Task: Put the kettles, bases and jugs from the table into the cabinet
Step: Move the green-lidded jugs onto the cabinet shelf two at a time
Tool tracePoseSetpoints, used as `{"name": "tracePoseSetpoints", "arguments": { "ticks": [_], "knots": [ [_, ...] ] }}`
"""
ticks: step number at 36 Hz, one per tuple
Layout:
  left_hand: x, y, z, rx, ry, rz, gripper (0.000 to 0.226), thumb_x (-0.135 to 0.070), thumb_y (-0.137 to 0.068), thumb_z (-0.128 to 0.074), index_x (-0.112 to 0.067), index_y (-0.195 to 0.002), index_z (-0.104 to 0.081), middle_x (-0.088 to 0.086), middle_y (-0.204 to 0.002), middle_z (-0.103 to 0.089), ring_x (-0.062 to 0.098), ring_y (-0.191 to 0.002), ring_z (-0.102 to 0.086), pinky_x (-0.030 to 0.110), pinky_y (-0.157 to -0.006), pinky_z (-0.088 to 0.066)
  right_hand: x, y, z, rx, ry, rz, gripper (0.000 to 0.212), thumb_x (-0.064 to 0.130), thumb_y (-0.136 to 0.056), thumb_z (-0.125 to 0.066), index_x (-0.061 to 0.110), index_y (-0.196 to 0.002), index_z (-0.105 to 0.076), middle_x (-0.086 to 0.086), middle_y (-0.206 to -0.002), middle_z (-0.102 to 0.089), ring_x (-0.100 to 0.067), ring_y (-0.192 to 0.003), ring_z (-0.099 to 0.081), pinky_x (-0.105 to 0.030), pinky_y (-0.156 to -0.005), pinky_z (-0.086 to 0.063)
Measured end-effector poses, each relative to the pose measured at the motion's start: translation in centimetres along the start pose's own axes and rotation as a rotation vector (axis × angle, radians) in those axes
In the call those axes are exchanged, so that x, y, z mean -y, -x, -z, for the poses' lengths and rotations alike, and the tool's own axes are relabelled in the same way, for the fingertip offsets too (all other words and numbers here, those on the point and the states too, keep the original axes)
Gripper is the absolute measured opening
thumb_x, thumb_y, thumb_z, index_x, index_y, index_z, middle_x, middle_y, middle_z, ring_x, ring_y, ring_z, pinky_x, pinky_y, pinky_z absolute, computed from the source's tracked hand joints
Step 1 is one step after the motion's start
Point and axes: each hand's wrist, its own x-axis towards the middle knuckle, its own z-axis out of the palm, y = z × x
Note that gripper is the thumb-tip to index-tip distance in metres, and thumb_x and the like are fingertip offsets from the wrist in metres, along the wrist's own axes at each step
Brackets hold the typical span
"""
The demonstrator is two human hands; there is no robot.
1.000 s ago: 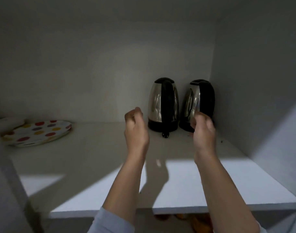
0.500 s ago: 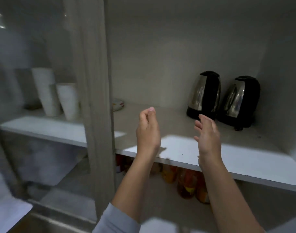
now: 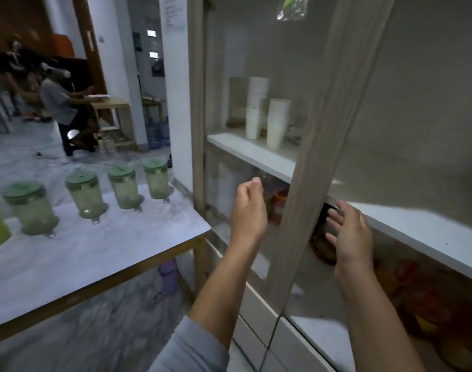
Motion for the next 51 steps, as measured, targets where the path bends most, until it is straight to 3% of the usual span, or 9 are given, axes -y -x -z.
{"name": "tracePoseSetpoints", "arguments": {
  "ticks": [7, 15, 19, 24, 28, 35, 41, 47, 51],
  "knots": [
    [0.6, -2.4, 9.2, -0.202, -0.011, 0.024, 0.028, -0.044, -0.099, -0.029, -0.028, -0.103, -0.051, -0.007, -0.111, -0.059, 0.017, -0.113, -0.053, 0.045, -0.106, -0.04, -1.4, 2.2, -8.9, 0.181, 0.019, -0.002, 0.032, 0.026, -0.097, -0.043, 0.015, -0.121, -0.06, -0.005, -0.111, -0.061, -0.019, -0.109, -0.058, -0.038, -0.101, -0.043],
    [0.6, -8.0, 19.6, -0.369, 0.013, 0.056, 0.029, -0.044, -0.099, -0.03, -0.033, -0.084, -0.052, -0.004, -0.107, -0.059, 0.017, -0.108, -0.053, 0.041, -0.098, -0.04, -3.0, 3.7, -21.6, 0.351, 0.07, 0.02, 0.029, 0.029, -0.095, -0.044, 0.019, -0.116, -0.06, -0.002, -0.112, -0.061, -0.02, -0.111, -0.057, -0.04, -0.098, -0.043],
    [0.8, -12.2, 24.5, -0.408, 0.016, 0.064, 0.03, -0.043, -0.099, -0.03, -0.023, -0.104, -0.052, -0.001, -0.114, -0.06, 0.017, -0.111, -0.054, 0.041, -0.098, -0.041, -4.1, 3.8, -28.4, 0.403, 0.087, 0.002, 0.03, 0.034, -0.093, -0.043, 0.023, -0.115, -0.06, -0.002, -0.119, -0.063, -0.019, -0.111, -0.057, -0.043, -0.1, -0.044],
    [1.5, -17.7, 29.9, -0.448, 0.005, 0.064, 0.037, -0.043, -0.1, -0.029, -0.018, -0.111, -0.052, -0.001, -0.113, -0.059, 0.016, -0.106, -0.053, 0.039, -0.095, -0.041, -5.5, 3.3, -36.2, 0.46, 0.09, -0.033, 0.017, 0.034, -0.092, -0.042, 0.028, -0.098, -0.057, 0.001, -0.107, -0.062, -0.02, -0.104, -0.057, -0.04, -0.093, -0.045],
    [2.8, -21.2, 32.3, -0.446, -0.003, 0.102, 0.044, -0.044, -0.1, -0.029, -0.014, -0.121, -0.053, -0.002, -0.112, -0.058, 0.015, -0.106, -0.052, 0.041, -0.1, -0.041, -6.7, 2.7, -40.0, 0.459, 0.065, -0.07, 0.013, 0.032, -0.094, -0.043, 0.029, -0.092, -0.056, 0.003, -0.1, -0.06, -0.014, -0.094, -0.055, -0.029, -0.077, -0.042],
    [6.2, -26.3, 34.9, -0.437, 0.014, 0.22, 0.045, -0.041, -0.099, -0.031, -0.012, -0.126, -0.051, 0.005, -0.125, -0.06, 0.015, -0.105, -0.052, 0.036, -0.091, -0.039, -9.8, 0.1, -45.3, 0.444, 0.106, -0.121, 0.018, 0.028, -0.095, -0.042, 0.02, -0.101, -0.057, 0.003, -0.091, -0.057, -0.013, -0.083, -0.052, -0.028, -0.073, -0.039],
    [9.9, -31.2, 35.5, -0.45, -0.002, 0.348, 0.049, -0.042, -0.099, -0.032, -0.012, -0.133, -0.048, 0.006, -0.127, -0.058, 0.018, -0.109, -0.05, 0.043, -0.103, -0.038, -13.5, -4.2, -49.7, 0.446, 0.216, -0.179, 0.025, 0.03, -0.089, -0.045, 0.021, -0.11, -0.057, 0.002, -0.088, -0.055, -0.017, -0.079, -0.048, -0.031, -0.069, -0.039],
    [14.3, -37.2, 35.8, -0.466, -0.088, 0.454, 0.024, -0.041, -0.097, -0.039, -0.019, -0.095, -0.049, 0.0, -0.092, -0.055, 0.015, -0.085, -0.051, 0.036, -0.082, -0.039, -17.2, -9.3, -55.5, 0.496, 0.301, -0.212, 0.039, 0.029, -0.091, -0.052, 0.017, -0.128, -0.052, -0.004, -0.118, -0.059, -0.019, -0.091, -0.052, -0.028, -0.074, -0.037],
    [16.7, -41.3, 35.2, -0.459, -0.205, 0.527, 0.031, -0.037, -0.096, -0.042, -0.015, -0.075, -0.046, -0.001, -0.068, -0.042, 0.012, -0.059, -0.04, 0.03, -0.057, -0.031, -19.2, -13.0, -58.8, 0.523, 0.369, -0.225, 0.049, 0.03, -0.088, -0.056, 0.018, -0.135, -0.044, -0.006, -0.133, -0.053, -0.022, -0.101, -0.053, -0.027, -0.078, -0.036]
  ]
}}
